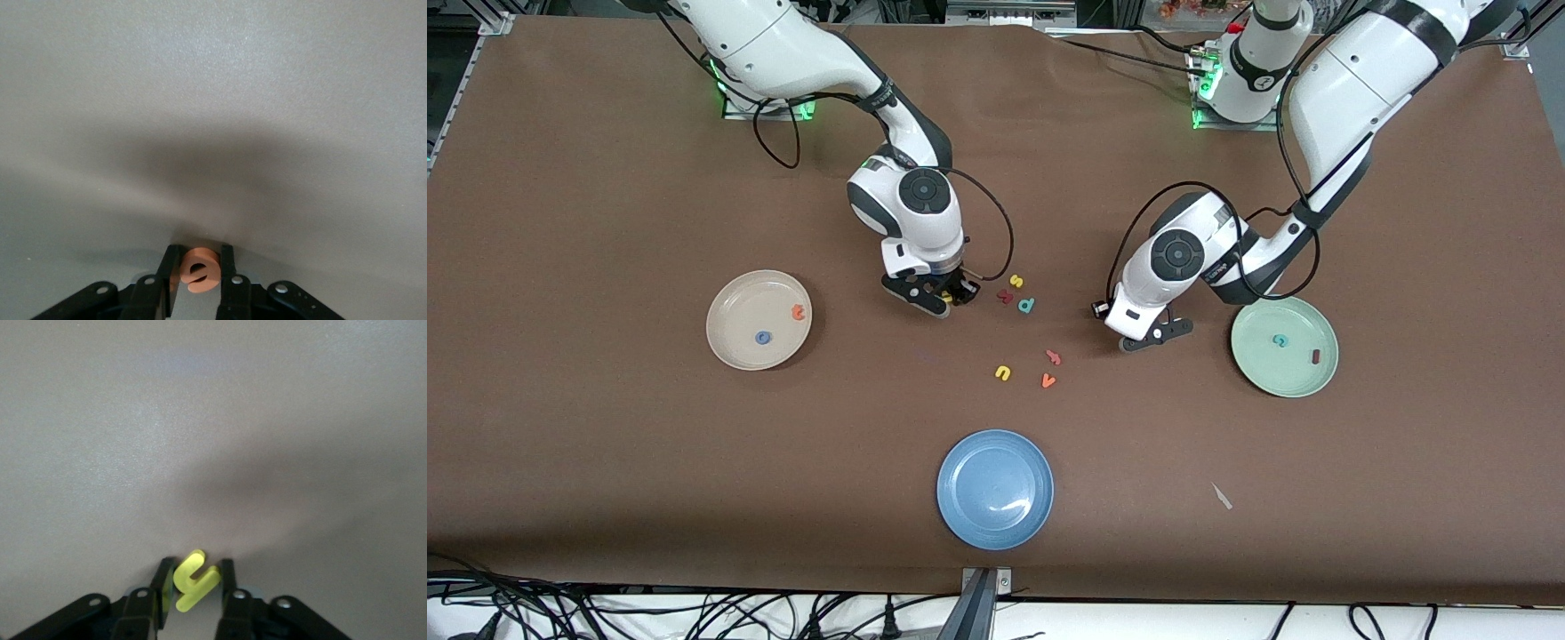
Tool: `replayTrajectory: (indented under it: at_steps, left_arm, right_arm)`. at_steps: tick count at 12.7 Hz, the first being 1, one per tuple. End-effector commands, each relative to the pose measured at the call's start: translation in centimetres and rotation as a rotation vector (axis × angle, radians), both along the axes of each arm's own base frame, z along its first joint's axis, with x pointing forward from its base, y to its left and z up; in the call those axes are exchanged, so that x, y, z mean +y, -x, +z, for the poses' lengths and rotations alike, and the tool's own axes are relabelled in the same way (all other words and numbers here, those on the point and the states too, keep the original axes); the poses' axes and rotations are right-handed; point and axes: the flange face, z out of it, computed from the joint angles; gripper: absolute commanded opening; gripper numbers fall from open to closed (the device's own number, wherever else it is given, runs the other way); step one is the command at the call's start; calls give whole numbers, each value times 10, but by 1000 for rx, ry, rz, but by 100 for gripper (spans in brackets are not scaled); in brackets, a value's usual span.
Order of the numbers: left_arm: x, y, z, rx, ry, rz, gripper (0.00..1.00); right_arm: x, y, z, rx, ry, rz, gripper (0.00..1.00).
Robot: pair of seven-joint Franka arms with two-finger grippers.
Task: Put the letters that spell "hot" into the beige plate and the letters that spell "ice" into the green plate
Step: 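Place the orange e on the green plate and yellow u on the cream plate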
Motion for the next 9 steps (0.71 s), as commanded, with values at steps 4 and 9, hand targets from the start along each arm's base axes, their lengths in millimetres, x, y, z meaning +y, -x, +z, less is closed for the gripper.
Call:
replayTrajectory:
  at_steps: [4,9]
  left_arm:
    - [7,-19,32,-45,-45,-16,1]
    - [74,-57,135,44,-33,-126,1]
  right_arm:
    - [-1,-6,6,-26,13,11,8]
    - [-70,-44,64,-33,83,69,8]
